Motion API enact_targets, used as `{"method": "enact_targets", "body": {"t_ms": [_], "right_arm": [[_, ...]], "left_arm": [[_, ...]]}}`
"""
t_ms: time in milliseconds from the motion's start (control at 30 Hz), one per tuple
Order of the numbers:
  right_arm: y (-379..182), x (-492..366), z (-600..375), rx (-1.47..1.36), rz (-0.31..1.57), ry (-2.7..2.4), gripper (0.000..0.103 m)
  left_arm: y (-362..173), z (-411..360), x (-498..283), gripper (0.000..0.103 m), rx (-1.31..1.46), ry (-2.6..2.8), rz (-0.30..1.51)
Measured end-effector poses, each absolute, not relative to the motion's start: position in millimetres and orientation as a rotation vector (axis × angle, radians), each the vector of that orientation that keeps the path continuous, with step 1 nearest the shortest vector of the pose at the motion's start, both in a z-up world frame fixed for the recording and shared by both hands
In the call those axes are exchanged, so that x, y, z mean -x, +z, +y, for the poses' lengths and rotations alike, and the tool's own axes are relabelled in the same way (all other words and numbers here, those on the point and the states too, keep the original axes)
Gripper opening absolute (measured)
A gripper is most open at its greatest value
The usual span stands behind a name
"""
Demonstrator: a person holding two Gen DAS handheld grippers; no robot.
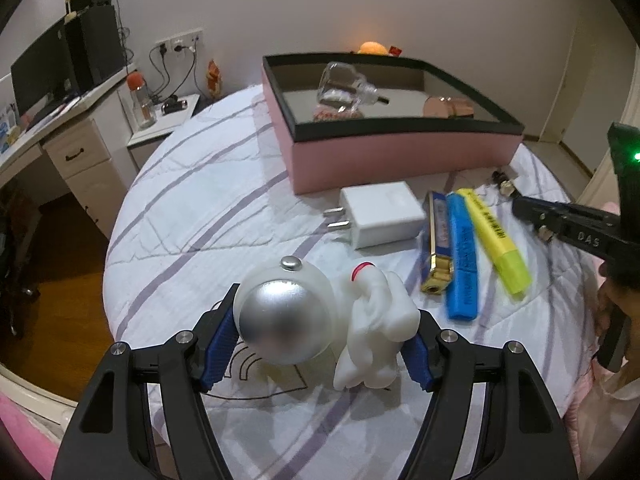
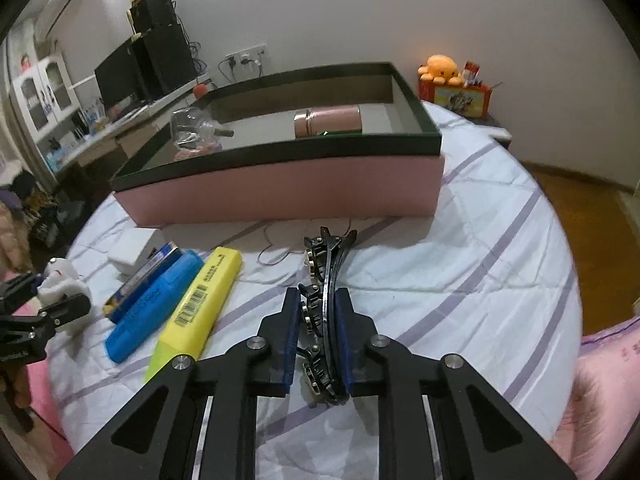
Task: Organize rigid objects
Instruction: 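Close the right gripper on the black hair clip, then carry the astronaut with the left gripper while the right carries the hair clip over the box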
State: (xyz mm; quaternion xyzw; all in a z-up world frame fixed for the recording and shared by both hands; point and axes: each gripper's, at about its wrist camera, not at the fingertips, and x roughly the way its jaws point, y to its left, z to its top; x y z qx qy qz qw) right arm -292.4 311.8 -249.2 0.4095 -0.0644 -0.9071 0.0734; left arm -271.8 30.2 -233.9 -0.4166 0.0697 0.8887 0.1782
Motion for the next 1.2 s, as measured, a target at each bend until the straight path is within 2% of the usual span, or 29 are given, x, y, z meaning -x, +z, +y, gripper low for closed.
{"method": "enact_targets", "body": {"t_ms": [433, 1200], "right_arm": [[-206, 275, 312, -1.053, -0.255, -2.703, 0.017], [-150, 288, 301, -0.877, -0.204, -2.640, 0.017]], "left_arm": [[-203, 51, 259, 0.071, 1.070, 2.491, 0.219], [-121, 117, 275, 0.071, 0.835, 2.465, 0.285]]}}
